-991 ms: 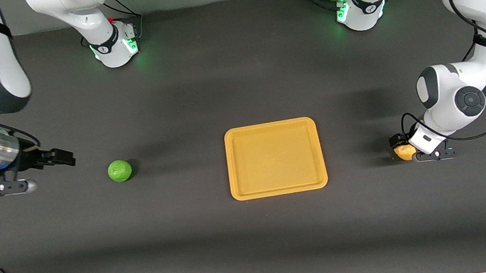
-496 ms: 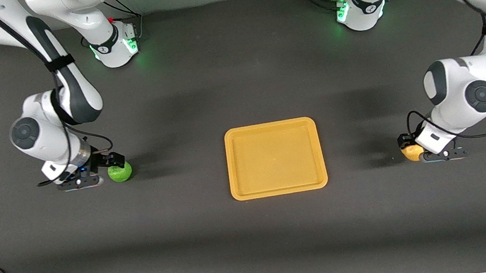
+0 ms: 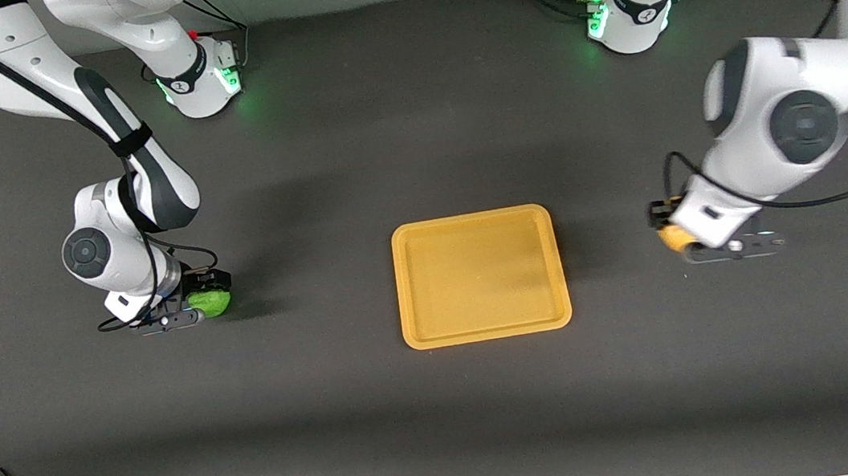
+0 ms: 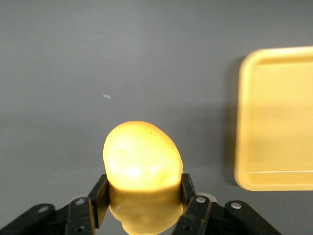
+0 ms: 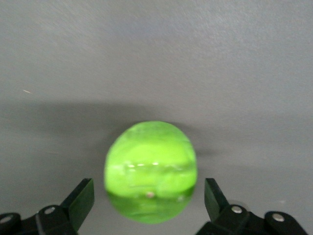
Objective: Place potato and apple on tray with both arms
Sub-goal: 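Carry the potato with the left gripper over the tray and release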
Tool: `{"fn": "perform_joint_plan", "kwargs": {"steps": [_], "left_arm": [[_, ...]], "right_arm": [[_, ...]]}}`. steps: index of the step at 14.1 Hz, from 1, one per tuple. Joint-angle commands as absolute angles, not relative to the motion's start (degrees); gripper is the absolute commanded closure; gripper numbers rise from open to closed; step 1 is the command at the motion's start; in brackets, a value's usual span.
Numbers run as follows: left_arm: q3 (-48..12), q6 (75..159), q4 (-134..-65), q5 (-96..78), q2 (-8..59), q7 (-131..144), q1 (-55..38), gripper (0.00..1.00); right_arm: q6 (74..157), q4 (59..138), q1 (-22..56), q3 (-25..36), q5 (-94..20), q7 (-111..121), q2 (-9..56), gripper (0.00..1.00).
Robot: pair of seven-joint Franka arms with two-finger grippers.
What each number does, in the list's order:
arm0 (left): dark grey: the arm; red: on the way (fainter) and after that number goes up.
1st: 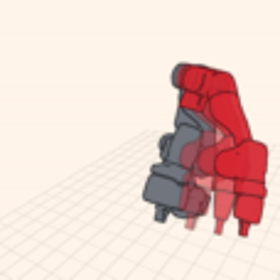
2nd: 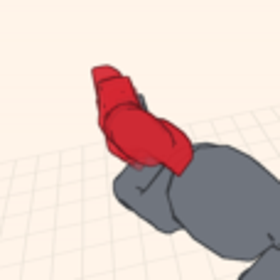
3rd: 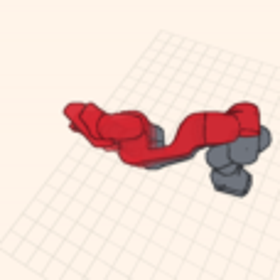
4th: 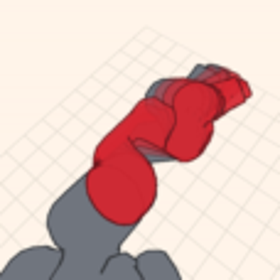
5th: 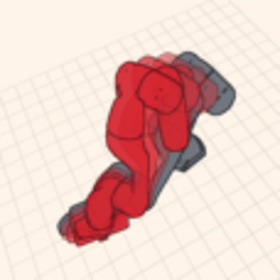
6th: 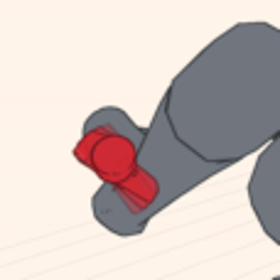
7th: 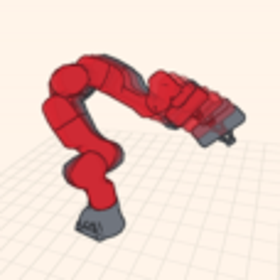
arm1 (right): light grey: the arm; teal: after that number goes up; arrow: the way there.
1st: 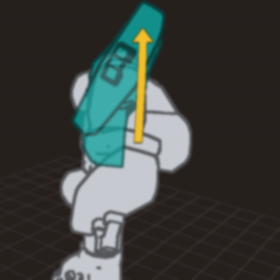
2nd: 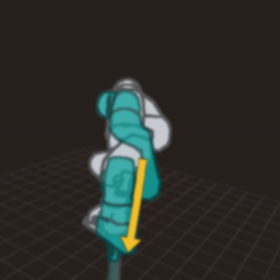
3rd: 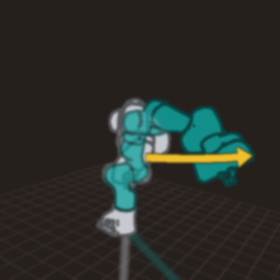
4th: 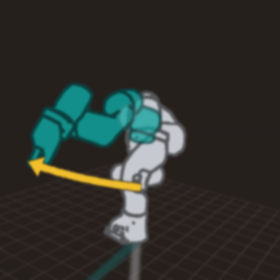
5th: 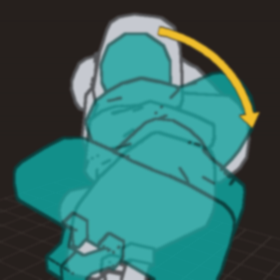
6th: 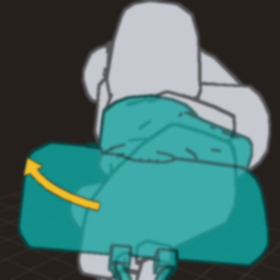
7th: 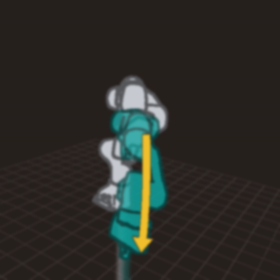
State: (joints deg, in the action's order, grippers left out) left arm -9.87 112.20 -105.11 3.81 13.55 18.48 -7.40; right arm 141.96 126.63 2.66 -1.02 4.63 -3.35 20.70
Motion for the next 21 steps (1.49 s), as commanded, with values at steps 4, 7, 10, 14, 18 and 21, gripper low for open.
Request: {"fn": "perform_joint_plan", "kwargs": {"steps": [4, 7, 10, 14, 18, 21], "left_arm": [[-9.1, 121.1, -104.5, 4.4, 22.0, 32.8, -19.4, 0.73], [-9.1, 126.6, -104.5, 4.8, 26.8, 35.8, -22.4, 0.69], [-9.1, 130.9, -104.5, 4.9, 30.3, 37.7, -24.6, 0.67], [-8.9, 133.0, -104.5, 5.1, 32.4, 37.8, -24.9, 0.00], [-8.6, 131.8, -104.3, 5.1, 29.9, 37.9, -23.8, 0.00], [-8.3, 123.6, -104.2, 5.1, 22.7, 36.3, -20.8, 0.00]], "right_arm": [[144.2, 125.6, 2.9, -0.4, 6.9, -4.9, 22.8, 0.48], [142.7, 124.8, 3.0, -0.5, 6.6, -5.3, 19.6, 0.65], [129.9, 117.5, 6.4, -1.1, 4.5, -8.4, 15.7, 0.66], [119.7, 102.3, 15.9, -1.1, 2.2, -21.9, 19.1, 0.65], [119.7, 92.1, 20.7, -1.1, -0.3, -29.4, 25.2, 0.66], [119.7, 87.8, 21.3, -1.4, -0.4, -30.1, 27.6, 0.66]]}}
